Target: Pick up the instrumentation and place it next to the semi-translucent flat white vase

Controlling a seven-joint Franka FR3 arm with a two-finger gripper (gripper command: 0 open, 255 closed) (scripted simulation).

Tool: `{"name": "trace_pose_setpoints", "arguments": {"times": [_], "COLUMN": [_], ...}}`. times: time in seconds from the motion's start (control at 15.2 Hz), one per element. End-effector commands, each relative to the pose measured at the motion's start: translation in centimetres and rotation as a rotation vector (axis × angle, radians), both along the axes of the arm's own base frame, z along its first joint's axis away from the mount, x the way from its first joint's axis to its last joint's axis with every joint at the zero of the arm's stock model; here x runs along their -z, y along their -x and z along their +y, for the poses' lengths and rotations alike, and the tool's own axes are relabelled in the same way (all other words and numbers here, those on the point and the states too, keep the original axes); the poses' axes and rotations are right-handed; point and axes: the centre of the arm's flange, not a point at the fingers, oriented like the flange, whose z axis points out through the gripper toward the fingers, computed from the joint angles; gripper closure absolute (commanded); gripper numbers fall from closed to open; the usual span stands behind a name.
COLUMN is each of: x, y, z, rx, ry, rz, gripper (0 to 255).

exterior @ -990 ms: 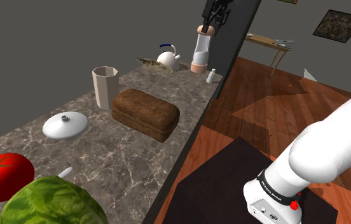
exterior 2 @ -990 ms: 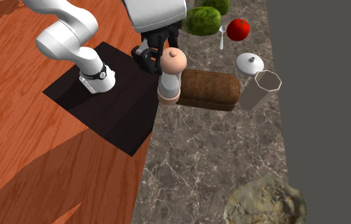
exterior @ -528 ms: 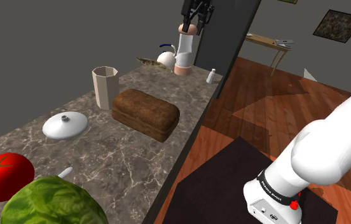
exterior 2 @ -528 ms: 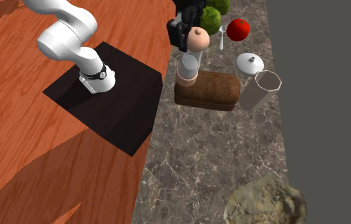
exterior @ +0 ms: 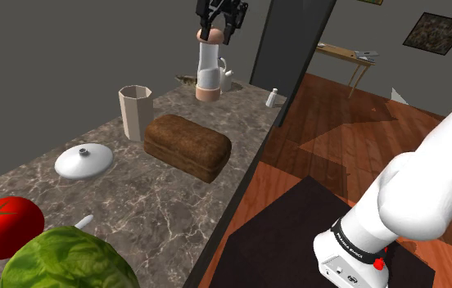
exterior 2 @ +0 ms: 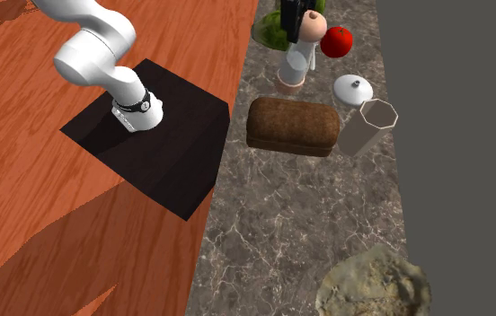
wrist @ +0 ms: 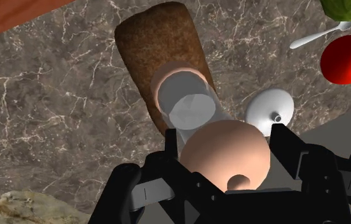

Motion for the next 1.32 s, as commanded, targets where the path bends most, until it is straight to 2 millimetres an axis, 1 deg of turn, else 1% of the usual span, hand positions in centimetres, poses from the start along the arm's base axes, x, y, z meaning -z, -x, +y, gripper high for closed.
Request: {"name": "trace_pose_setpoints", "arguments": {"times": [0.0,0.79,1.25], "x": [-0.1,-0.2,3.5], "y": [-0.2,-1.8,-1.8], "z": [2.7,18.6,18.6], "rx": [0.002,0.002,0.002], "ry": [-0.001,-0.001,-0.001], "rz": [0.0,0.0,0.0], "gripper": [255,255,255]}}
